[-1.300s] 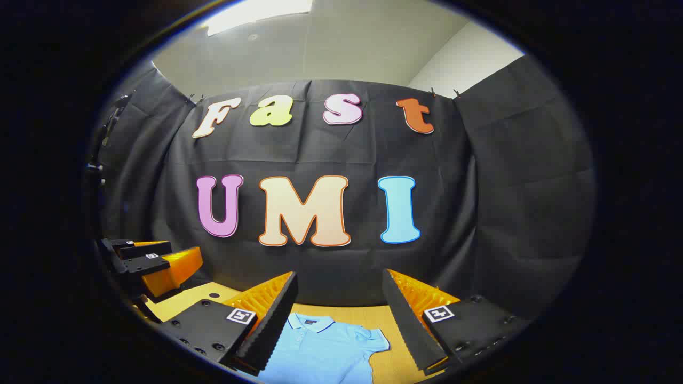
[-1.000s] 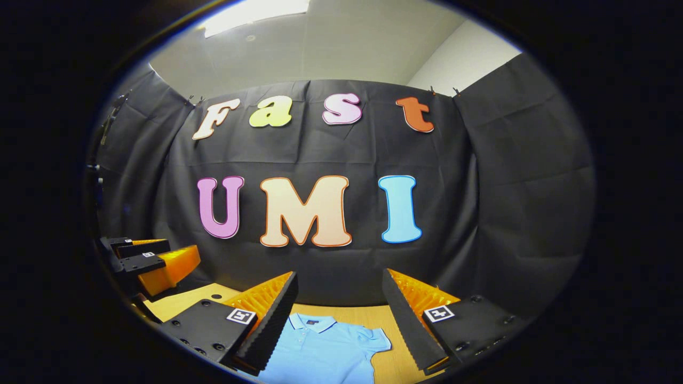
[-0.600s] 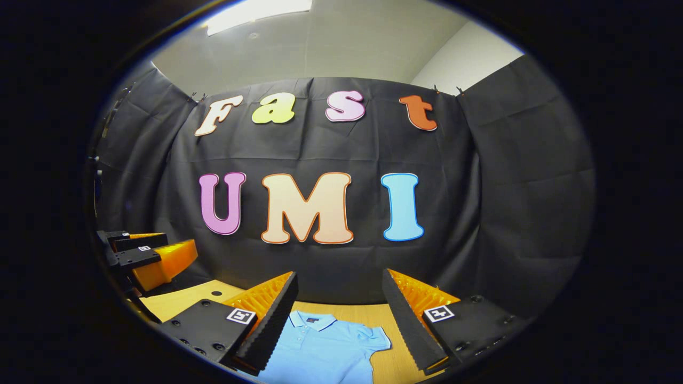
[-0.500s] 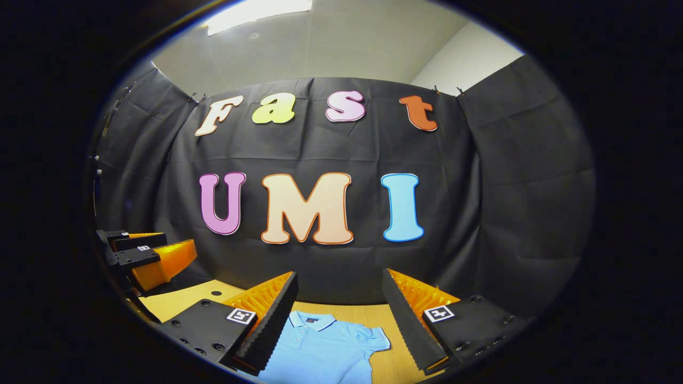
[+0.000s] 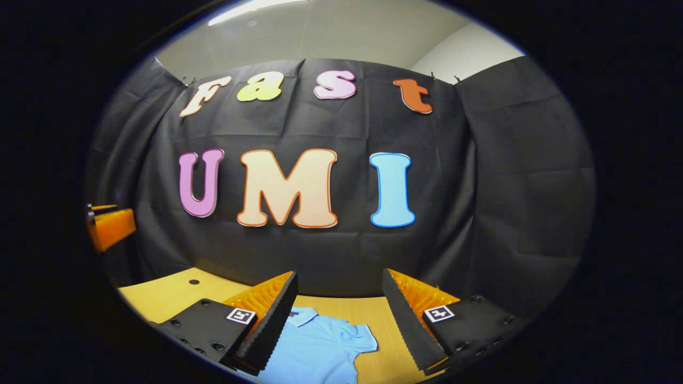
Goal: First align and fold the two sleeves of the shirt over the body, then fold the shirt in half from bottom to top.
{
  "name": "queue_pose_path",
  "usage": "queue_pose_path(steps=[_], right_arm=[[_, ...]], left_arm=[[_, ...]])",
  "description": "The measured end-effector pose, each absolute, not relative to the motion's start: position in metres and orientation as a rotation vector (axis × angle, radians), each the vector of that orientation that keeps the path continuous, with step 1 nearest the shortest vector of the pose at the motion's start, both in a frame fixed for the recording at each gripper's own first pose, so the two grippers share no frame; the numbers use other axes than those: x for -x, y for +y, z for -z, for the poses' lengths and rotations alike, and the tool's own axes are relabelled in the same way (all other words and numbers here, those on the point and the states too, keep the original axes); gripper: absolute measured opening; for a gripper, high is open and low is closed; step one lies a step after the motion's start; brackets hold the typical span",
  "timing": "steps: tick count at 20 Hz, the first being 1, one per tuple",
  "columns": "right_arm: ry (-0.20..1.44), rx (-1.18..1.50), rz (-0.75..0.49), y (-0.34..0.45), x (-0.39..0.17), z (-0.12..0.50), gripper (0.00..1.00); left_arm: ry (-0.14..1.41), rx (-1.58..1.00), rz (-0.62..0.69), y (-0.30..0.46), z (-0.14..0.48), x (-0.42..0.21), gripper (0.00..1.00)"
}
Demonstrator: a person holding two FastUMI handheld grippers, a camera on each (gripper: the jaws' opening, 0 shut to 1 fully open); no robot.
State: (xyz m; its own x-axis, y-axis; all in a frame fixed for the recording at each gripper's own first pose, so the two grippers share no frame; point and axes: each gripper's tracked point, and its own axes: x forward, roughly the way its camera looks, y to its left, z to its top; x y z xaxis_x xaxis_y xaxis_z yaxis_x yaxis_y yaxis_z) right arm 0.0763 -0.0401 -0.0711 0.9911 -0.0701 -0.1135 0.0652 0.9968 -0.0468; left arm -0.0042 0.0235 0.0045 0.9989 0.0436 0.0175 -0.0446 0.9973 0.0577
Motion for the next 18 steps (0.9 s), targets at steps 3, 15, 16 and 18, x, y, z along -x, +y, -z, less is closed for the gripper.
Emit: queue_pose_path(steps=[3,15,16,18], right_arm=[[0.151,0.070,0.103,-0.051,-0.106,0.100,0.98],[0.463,0.092,0.200,-0.102,-0.174,0.261,1.00],[0.492,0.087,0.206,-0.106,-0.180,0.275,1.00],[0.552,0.092,0.221,-0.116,-0.183,0.305,1.00]], left_arm=[[0.006,-0.055,-0.053,0.036,0.005,-0.006,0.93],[0.119,-0.072,-0.114,0.084,0.046,-0.038,0.94],[0.130,-0.078,-0.119,0.086,0.050,-0.042,0.94],[0.144,-0.082,-0.126,0.089,0.055,-0.047,0.94]])
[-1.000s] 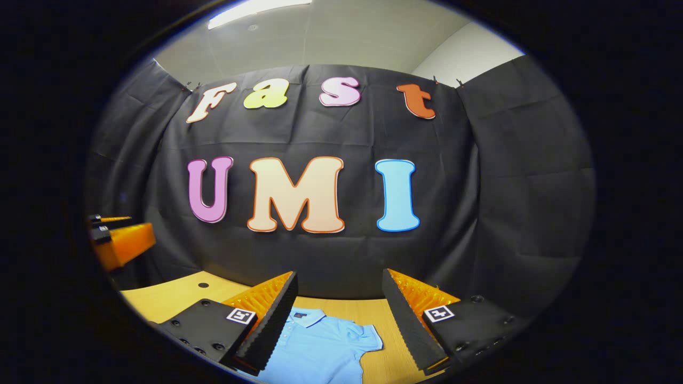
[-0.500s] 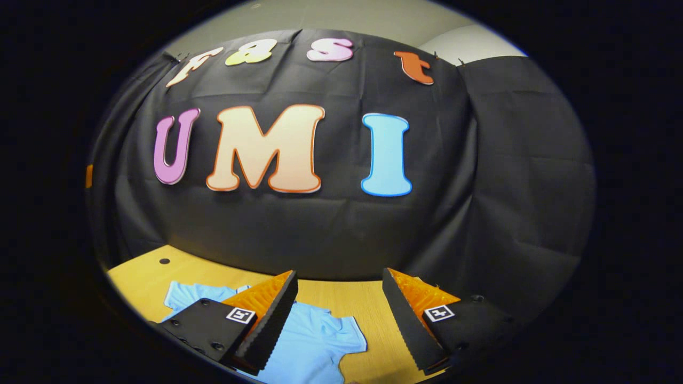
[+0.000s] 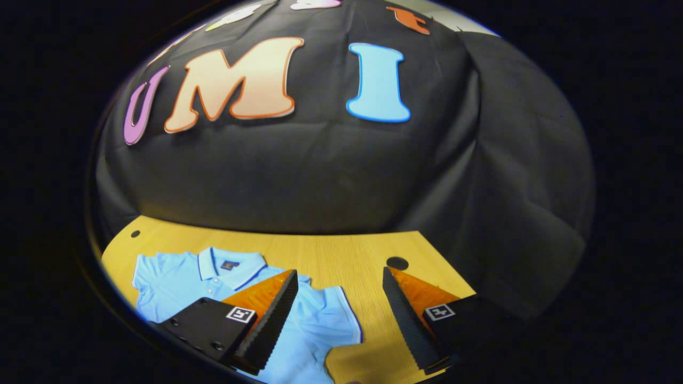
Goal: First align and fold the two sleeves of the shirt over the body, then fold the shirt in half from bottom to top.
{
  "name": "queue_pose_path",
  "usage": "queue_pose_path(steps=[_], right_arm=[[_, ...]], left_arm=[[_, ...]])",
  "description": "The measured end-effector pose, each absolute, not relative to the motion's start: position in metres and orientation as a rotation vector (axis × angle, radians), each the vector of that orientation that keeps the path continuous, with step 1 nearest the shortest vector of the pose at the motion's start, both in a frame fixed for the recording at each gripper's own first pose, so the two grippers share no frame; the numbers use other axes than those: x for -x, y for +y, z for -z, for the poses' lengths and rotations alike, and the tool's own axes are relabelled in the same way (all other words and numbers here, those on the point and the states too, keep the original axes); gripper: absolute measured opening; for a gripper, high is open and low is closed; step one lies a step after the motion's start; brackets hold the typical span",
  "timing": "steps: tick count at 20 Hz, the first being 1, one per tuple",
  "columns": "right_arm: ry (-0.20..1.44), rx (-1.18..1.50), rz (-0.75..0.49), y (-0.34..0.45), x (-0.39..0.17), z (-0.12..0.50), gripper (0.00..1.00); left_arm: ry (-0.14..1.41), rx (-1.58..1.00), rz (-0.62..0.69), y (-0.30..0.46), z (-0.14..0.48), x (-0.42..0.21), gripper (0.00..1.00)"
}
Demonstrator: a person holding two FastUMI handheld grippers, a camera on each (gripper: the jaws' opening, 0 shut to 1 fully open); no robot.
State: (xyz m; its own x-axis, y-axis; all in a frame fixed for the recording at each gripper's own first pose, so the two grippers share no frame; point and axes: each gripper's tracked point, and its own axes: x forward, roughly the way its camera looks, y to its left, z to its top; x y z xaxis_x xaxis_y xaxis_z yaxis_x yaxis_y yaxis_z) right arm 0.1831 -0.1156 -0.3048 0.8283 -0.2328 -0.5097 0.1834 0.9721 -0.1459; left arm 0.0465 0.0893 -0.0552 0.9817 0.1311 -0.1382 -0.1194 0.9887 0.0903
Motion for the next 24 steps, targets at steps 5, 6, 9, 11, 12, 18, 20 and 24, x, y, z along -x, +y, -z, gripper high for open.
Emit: queue_pose_path(steps=[5,6,9,11,12,18,20,24], right_arm=[[0.692,0.096,0.241,-0.134,-0.180,0.366,0.99],[0.704,0.101,0.240,-0.138,-0.182,0.377,0.99],[0.740,0.099,0.248,-0.144,-0.181,0.398,0.99],[0.774,0.082,0.258,-0.146,-0.180,0.414,0.99],[0.785,0.079,0.266,-0.149,-0.180,0.419,0.99],[0.853,-0.064,0.283,-0.147,-0.177,0.438,0.93],[0.856,-0.073,0.277,-0.144,-0.179,0.440,0.79],[0.849,-0.080,0.261,-0.136,-0.180,0.438,0.28]], left_arm=[[0.183,-0.084,-0.138,0.094,0.071,-0.055,0.94],[0.190,-0.082,-0.139,0.094,0.074,-0.056,0.94],[0.211,-0.076,-0.141,0.094,0.082,-0.061,0.94],[0.222,-0.077,-0.143,0.094,0.087,-0.061,0.94],[0.224,-0.077,-0.142,0.093,0.087,-0.062,0.94],[0.228,-0.083,-0.138,0.093,0.092,-0.065,0.94],[0.234,-0.079,-0.136,0.091,0.093,-0.068,0.94],[0.244,-0.066,-0.127,0.087,0.097,-0.068,0.94]])
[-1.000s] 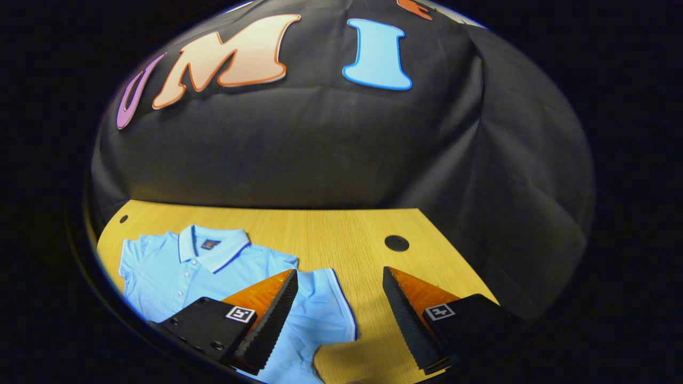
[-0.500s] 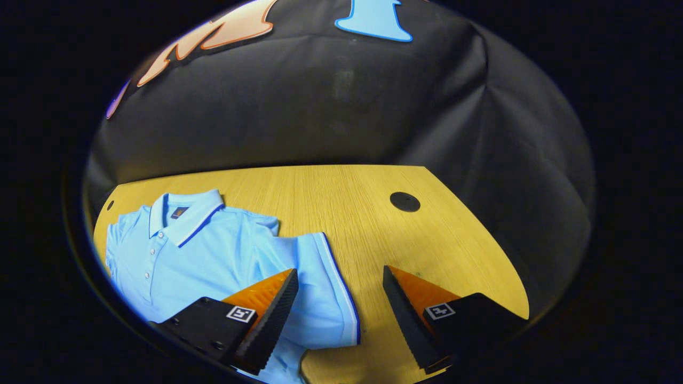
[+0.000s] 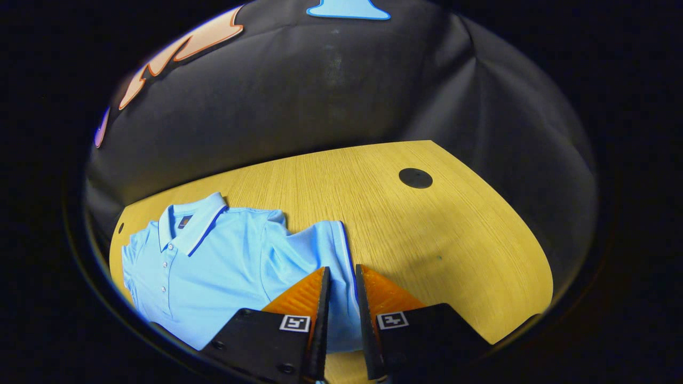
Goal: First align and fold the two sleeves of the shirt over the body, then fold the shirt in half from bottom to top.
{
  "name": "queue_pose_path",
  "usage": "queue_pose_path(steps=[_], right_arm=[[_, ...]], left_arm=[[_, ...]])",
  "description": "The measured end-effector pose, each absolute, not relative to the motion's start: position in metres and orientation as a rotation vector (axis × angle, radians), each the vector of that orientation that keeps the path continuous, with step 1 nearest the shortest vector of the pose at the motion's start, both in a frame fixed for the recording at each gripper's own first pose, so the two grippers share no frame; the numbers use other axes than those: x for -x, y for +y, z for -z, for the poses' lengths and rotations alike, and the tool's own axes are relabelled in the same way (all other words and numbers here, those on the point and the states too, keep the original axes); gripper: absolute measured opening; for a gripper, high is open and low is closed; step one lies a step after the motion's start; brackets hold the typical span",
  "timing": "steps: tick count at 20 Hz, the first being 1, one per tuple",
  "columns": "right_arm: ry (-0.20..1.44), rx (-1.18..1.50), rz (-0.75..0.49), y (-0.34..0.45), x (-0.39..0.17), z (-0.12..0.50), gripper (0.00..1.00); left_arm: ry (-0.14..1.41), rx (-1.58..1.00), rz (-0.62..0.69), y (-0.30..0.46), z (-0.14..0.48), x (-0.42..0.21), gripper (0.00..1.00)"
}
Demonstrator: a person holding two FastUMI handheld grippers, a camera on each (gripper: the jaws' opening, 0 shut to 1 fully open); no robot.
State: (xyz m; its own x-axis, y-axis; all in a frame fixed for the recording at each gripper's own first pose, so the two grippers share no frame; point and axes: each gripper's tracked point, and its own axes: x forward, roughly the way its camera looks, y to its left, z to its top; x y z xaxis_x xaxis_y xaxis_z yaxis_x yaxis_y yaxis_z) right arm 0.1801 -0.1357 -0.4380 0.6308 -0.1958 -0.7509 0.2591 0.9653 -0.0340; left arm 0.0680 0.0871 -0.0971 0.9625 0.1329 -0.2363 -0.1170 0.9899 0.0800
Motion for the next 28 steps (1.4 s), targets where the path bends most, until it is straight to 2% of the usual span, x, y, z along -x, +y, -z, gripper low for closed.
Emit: queue_pose_path(steps=[1,3,8,13,23,27,28], right_arm=[[0.839,-0.068,0.260,-0.134,-0.180,0.433,0.16],[0.824,-0.072,0.244,-0.124,-0.182,0.429,0.03],[0.770,-0.124,0.192,-0.096,-0.191,0.408,0.00],[0.697,-0.247,0.075,-0.036,-0.199,0.372,0.02],[0.723,-0.298,-0.055,0.047,-0.183,0.381,0.01],[0.642,-0.236,-0.080,0.044,-0.182,0.355,0.98],[0.625,-0.229,-0.083,0.041,-0.176,0.343,0.98]], left_arm=[[0.244,-0.064,-0.127,0.088,0.097,-0.068,0.94],[0.242,-0.065,-0.130,0.090,0.095,-0.066,0.94],[0.239,-0.056,-0.149,0.100,0.094,-0.062,0.94],[0.245,-0.039,-0.152,0.102,0.097,-0.059,0.94],[0.288,0.026,-0.148,0.118,0.119,-0.064,0.94],[0.320,0.052,-0.162,0.126,0.144,-0.080,0.94],[0.336,0.061,-0.163,0.127,0.152,-0.084,0.94]])
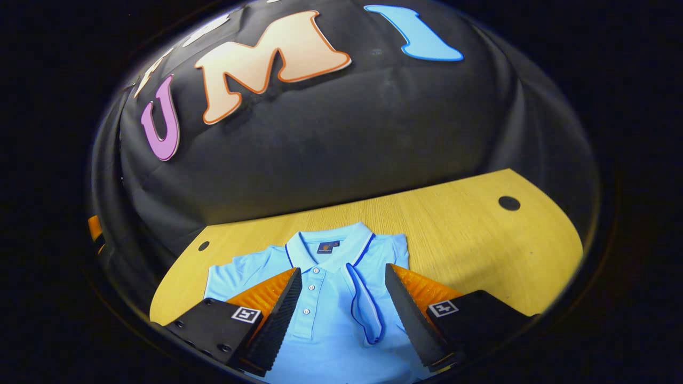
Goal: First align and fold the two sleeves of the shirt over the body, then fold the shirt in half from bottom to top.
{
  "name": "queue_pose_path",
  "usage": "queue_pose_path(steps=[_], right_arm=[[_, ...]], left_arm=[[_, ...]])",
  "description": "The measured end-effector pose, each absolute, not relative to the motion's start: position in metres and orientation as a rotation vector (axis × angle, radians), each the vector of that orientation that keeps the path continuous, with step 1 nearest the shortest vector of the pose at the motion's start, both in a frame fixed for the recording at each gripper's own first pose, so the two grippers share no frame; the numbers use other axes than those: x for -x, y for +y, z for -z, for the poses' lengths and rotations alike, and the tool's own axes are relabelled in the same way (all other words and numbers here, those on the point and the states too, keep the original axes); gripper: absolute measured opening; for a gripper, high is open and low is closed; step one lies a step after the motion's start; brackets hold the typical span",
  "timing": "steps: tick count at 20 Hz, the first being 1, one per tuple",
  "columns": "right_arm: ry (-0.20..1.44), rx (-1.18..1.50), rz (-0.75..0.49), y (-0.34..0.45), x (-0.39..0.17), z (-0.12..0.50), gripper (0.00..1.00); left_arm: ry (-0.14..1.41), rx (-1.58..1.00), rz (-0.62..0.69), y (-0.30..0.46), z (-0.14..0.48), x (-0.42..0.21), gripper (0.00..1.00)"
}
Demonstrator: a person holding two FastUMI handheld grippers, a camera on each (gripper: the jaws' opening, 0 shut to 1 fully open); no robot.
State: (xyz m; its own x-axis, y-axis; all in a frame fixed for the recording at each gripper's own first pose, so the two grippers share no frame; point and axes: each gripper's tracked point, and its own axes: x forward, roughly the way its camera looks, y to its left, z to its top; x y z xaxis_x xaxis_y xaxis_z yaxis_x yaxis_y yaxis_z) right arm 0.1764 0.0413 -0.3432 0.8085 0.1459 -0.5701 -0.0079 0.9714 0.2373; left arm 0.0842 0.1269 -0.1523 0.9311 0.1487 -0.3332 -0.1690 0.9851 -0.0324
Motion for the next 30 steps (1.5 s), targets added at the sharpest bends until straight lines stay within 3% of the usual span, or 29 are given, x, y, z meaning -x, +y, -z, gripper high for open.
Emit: queue_pose_path(steps=[9,16,17,20,30], right_arm=[[0.530,-0.227,-0.070,0.013,-0.124,0.269,0.98],[0.546,-0.196,-0.029,-0.013,-0.104,0.267,0.98],[0.549,-0.191,-0.028,-0.015,-0.103,0.266,0.94],[0.547,-0.173,-0.027,-0.021,-0.099,0.262,0.98],[0.549,-0.149,-0.015,-0.036,-0.092,0.257,0.98]], left_arm=[[0.448,0.134,-0.193,0.137,0.241,-0.129,0.94],[0.587,0.119,-0.233,0.151,0.326,-0.156,0.95],[0.612,0.123,-0.237,0.153,0.338,-0.158,0.95],[0.686,0.152,-0.274,0.160,0.369,-0.158,0.94],[0.821,0.102,-0.324,0.168,0.418,-0.147,0.95]])
